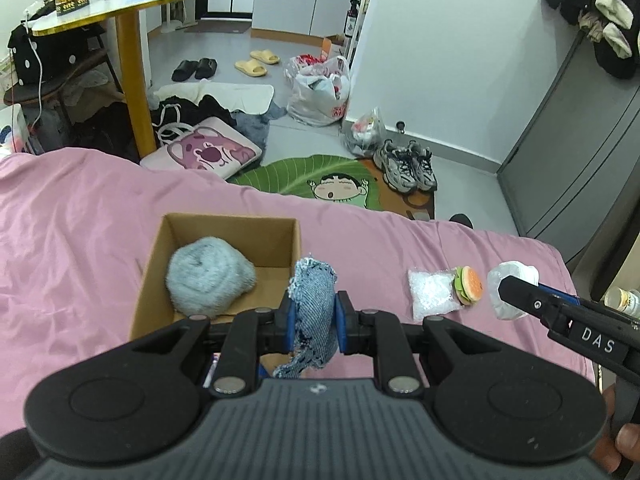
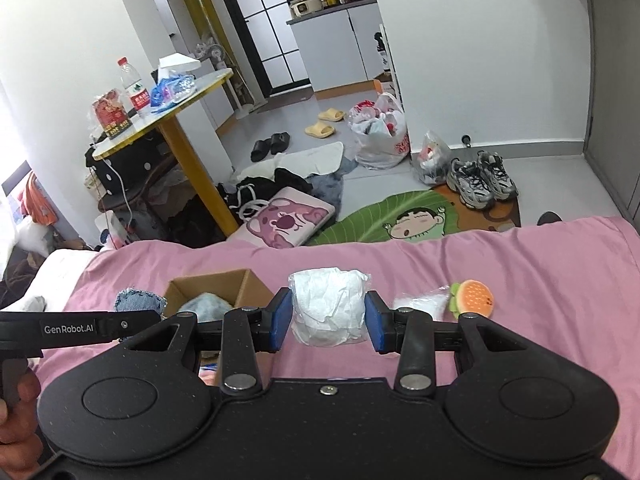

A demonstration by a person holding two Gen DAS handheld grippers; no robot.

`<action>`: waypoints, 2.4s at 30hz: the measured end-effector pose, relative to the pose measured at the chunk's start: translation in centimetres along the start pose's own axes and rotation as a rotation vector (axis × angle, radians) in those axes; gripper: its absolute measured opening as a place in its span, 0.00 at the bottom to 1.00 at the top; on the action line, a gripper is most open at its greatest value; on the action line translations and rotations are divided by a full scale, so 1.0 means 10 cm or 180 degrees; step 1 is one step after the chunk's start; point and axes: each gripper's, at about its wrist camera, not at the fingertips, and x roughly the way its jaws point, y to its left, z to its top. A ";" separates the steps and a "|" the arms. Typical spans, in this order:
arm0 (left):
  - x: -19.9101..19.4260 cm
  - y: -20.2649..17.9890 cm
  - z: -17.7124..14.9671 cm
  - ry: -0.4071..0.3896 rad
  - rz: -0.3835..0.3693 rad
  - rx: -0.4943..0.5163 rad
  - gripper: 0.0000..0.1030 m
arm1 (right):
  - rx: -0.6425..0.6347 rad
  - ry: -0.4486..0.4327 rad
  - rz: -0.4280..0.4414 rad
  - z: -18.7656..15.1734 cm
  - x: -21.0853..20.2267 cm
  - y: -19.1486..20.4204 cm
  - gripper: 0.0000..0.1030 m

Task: Organize soft objects
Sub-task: 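Lift the denim cloth with the left gripper while the right gripper grasps the white wrapped item, then lower the denim cloth into the box with the left gripper while the right gripper drops the white item in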

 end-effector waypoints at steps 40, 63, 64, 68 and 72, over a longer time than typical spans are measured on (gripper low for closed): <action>0.57 1.19 -0.04 0.0381 -0.0155 -0.0383 0.19 | -0.0289 0.0448 0.0185 -0.04 0.74 1.09 0.38; 0.26 1.50 0.04 0.0215 -0.0074 -0.0584 0.67 | -0.0255 0.0775 0.0353 -0.18 0.97 1.31 0.63; 0.22 1.51 0.02 0.0197 -0.0057 -0.0586 0.68 | -0.0225 0.0758 0.0362 -0.18 0.95 1.27 0.70; 0.16 1.53 0.00 0.0184 -0.0015 -0.0605 0.81 | -0.0197 0.0721 0.0331 -0.18 0.82 1.12 0.77; 0.11 1.50 -0.03 0.0175 0.0045 -0.0605 0.86 | -0.0214 0.0650 0.0307 -0.15 0.70 1.00 0.80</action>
